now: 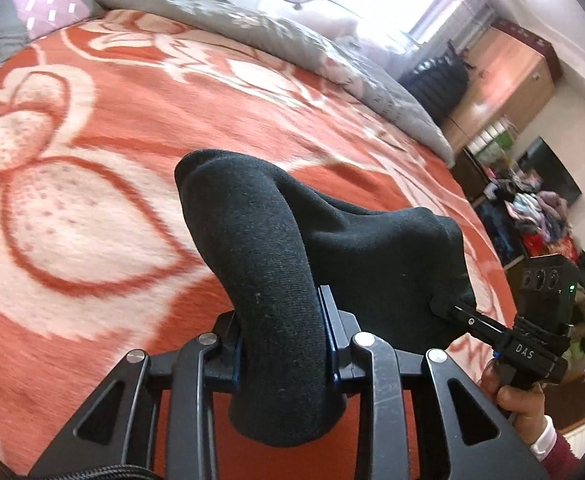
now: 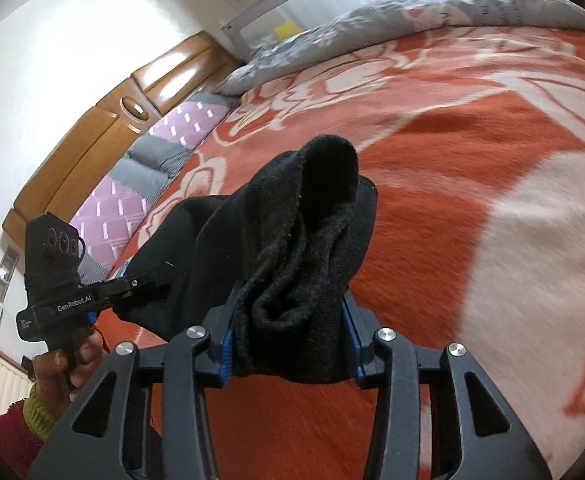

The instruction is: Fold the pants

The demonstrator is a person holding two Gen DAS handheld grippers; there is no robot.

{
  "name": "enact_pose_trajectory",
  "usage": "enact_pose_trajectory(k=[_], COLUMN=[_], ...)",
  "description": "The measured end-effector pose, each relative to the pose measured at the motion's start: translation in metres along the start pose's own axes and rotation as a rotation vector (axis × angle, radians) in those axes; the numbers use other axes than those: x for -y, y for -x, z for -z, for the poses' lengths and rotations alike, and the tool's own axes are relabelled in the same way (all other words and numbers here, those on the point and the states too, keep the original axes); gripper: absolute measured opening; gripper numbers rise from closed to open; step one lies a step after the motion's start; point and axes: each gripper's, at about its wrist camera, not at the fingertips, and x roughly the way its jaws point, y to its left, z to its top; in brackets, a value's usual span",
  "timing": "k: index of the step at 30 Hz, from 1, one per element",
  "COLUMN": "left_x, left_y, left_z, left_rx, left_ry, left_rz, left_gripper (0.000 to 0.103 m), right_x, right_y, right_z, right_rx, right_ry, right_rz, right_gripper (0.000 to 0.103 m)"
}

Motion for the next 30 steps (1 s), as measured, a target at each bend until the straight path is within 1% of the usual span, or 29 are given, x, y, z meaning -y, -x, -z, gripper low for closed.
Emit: enact_pose_trajectory(k=[2,6,9,10,11,12,13,14,16,18,21,25,27,30], left_x=[-0.015,-0.040,-0.056,-0.061,-0.065,-0.070,-0.073,-0.077,-0.081,-0.085,-0.086,-0.079,-0.075,-0.070], left_y=[0.002,0.000,-0.006,-0.010,-0.011,-0.012,-0.013,-0.013,-0.013,-0.011,-0.007,0.002,0.002,0.001], left_z=[0.000,0.008,0.018,0.022,0.025,0.028,0.032,0.035,0.040,0.043,0.045,0.048,0.048,0.048], left_rx=[-0.002,-0.010,-0.042,-0.054,-0.057,-0.055,-0.052,-0.050,-0.046,-0.042,-0.040,-0.032,-0.034,-0.037], left_ry=[0.030,0.053,0.069,0.073,0.077,0.087,0.097,0.106,0.105,0.114,0.128,0.118,0.109,0.099], left_rz=[-0.016,-0.050,-0.075,-0.089,-0.095,-0.093,-0.093,-0.097,-0.132,-0.144,-0.149,-0.179,-0.192,-0.208], left_gripper=[0.029,0.029,0.029,0.032,0.035,0.043,0.049,0.052,0.062,0.069,0.070,0.072,0.073,0.074], right_x=[-0.003,-0.006,-0.004,-0.002,0.000,0.005,0.008,0.013,0.023,0.031,0.035,0.038,0.040,0.039], right_y=[-0.016,-0.040,-0.057,-0.063,-0.066,-0.069,-0.069,-0.068,-0.064,-0.059,-0.053,-0.045,-0.043,-0.042], right_z=[-0.003,-0.003,0.002,0.004,0.005,0.007,0.009,0.010,0.012,0.013,0.016,0.017,0.018,0.018], right_rx=[-0.028,-0.079,-0.135,-0.157,-0.168,-0.176,-0.176,-0.172,-0.161,-0.152,-0.139,-0.118,-0.115,-0.113], right_ry=[0.004,0.007,0.014,0.015,0.017,0.015,0.010,0.003,-0.023,-0.047,-0.062,-0.084,-0.089,-0.092], right_rz=[-0.016,-0.033,-0.014,0.017,0.047,0.076,0.082,0.082,0.077,0.070,0.062,0.067,0.070,0.071], right_gripper=[0.044,0.044,0.047,0.051,0.052,0.056,0.059,0.060,0.067,0.071,0.073,0.075,0.075,0.075])
